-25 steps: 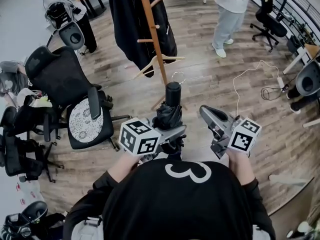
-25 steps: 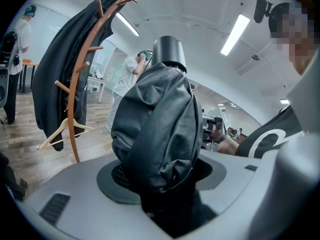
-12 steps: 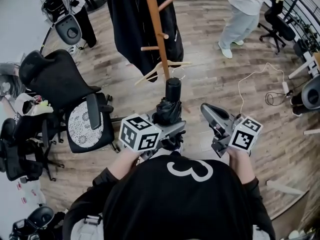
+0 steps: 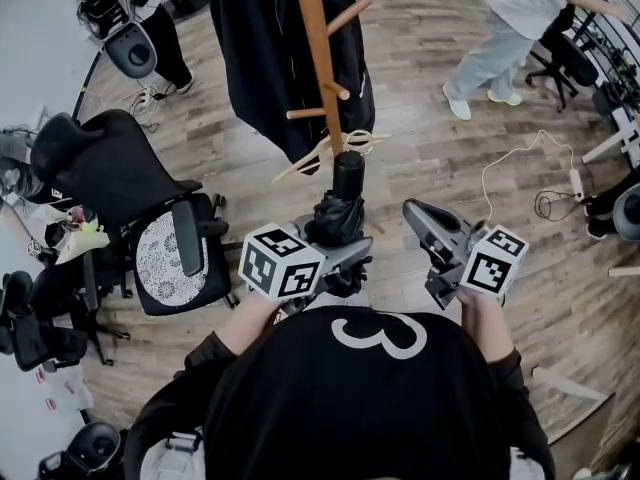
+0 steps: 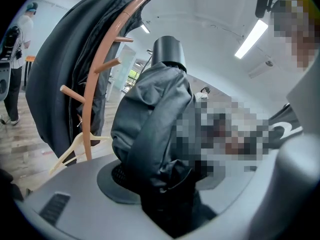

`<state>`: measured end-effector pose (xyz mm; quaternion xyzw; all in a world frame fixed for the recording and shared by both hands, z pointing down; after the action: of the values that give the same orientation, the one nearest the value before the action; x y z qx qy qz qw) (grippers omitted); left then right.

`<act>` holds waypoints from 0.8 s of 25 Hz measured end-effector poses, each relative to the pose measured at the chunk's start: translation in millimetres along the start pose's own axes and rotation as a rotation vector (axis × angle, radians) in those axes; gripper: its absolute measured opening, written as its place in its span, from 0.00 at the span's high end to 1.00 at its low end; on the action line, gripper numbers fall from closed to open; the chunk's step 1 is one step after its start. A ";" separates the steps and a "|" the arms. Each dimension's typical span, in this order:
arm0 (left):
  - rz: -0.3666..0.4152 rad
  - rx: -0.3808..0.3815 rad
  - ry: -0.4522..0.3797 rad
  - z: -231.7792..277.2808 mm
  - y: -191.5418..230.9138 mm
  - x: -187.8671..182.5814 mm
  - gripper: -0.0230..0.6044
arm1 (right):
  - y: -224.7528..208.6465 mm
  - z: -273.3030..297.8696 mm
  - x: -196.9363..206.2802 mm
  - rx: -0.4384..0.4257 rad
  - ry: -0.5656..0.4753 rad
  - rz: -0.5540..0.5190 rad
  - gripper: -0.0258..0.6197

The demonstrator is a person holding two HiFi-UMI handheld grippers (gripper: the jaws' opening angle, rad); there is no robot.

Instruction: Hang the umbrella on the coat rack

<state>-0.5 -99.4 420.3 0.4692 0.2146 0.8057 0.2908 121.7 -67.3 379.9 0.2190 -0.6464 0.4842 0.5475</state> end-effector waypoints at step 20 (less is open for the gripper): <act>-0.015 -0.121 -0.049 19.0 46.6 -53.2 0.53 | -46.7 32.2 -22.5 -0.070 0.017 0.039 0.92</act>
<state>24.6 -168.0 424.4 0.4687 0.1621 0.8033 0.3298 150.5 -121.1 379.4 0.1830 -0.6622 0.4739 0.5508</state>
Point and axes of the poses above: the fingertips, and each gripper's own axes: z forward along the fingers, y to its left, x out of its underside, the point moved 3 cm from there along -z, backward along the fingers, and after that the axes turned 14 degrees about -z, right-handed, at the moved point
